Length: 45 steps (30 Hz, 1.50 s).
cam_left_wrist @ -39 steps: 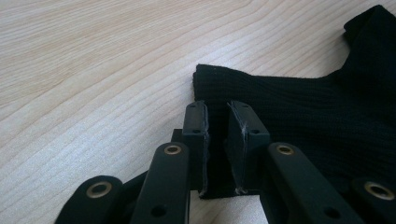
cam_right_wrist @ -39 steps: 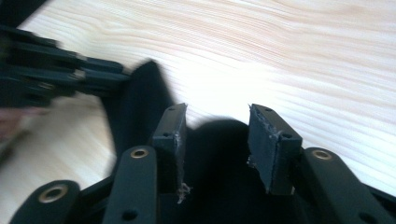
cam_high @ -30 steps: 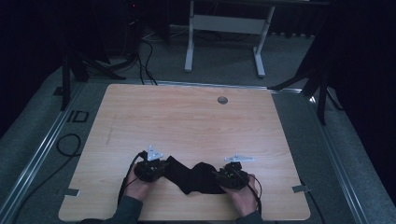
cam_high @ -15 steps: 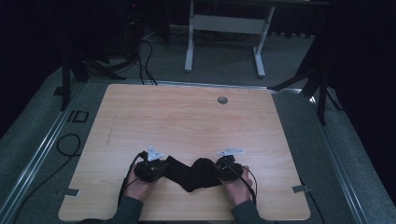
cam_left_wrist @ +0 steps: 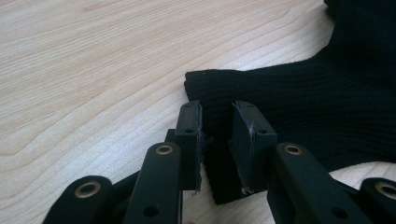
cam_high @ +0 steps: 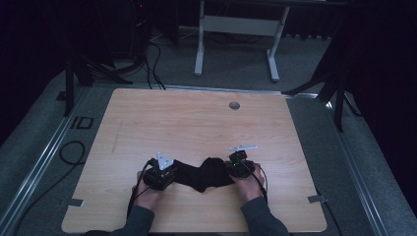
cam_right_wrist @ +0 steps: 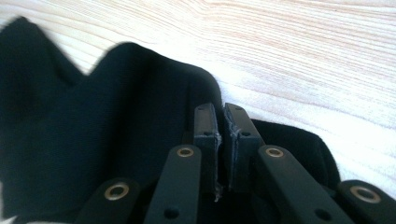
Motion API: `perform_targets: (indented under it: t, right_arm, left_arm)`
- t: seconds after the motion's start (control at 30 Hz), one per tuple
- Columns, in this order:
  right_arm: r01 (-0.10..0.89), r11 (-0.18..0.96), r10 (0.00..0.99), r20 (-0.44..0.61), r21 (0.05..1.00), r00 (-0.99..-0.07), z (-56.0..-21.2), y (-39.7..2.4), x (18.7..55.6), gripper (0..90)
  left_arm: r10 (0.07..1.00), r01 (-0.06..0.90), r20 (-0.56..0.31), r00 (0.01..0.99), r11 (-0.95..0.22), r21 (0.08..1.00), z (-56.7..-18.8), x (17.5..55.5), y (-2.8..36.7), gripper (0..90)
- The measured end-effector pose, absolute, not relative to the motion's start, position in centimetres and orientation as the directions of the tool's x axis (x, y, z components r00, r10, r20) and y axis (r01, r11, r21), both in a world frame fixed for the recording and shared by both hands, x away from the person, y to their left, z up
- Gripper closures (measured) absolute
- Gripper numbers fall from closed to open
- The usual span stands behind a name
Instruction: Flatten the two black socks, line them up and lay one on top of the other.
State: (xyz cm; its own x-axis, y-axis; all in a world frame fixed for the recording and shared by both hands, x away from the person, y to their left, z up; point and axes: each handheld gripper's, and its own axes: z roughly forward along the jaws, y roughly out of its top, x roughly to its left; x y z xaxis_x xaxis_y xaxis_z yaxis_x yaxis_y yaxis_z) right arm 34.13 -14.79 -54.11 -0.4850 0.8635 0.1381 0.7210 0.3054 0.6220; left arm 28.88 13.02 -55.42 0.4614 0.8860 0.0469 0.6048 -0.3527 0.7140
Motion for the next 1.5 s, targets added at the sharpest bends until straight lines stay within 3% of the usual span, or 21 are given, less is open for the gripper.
perform_targets:
  t: [0.53,1.1,1.2,1.37,1.5]
  right_arm:
    - [0.712,0.255,0.845,0.207,0.654,-0.493,-51.8,-17.6,32.3,86.3]
    - [0.707,0.244,0.872,0.168,0.664,-0.459,-50.6,-20.6,31.3,84.2]
    - [0.719,0.257,0.869,0.171,0.645,-0.464,-51.1,-20.6,31.4,79.2]
    - [0.728,0.225,0.884,0.178,0.648,-0.432,-52.0,-21.1,31.6,61.2]
    - [0.704,0.195,0.882,0.191,0.683,-0.43,-51.6,-21.8,31.3,54.3]
  left_arm:
    - [0.886,0.611,0.039,0.462,-0.35,0.71,-55.5,28.9,13.1,73.5]
    - [0.883,0.617,0.02,0.47,-0.345,0.707,-55.5,29.0,13.2,73.4]
    - [0.883,0.619,0.014,0.47,-0.341,0.707,-55.5,29.0,13.3,73.0]
    - [0.883,0.62,0.013,0.47,-0.341,0.706,-55.5,29.0,13.3,72.5]
    - [0.883,0.625,0.003,0.47,-0.335,0.706,-55.5,29.0,13.5,71.0]
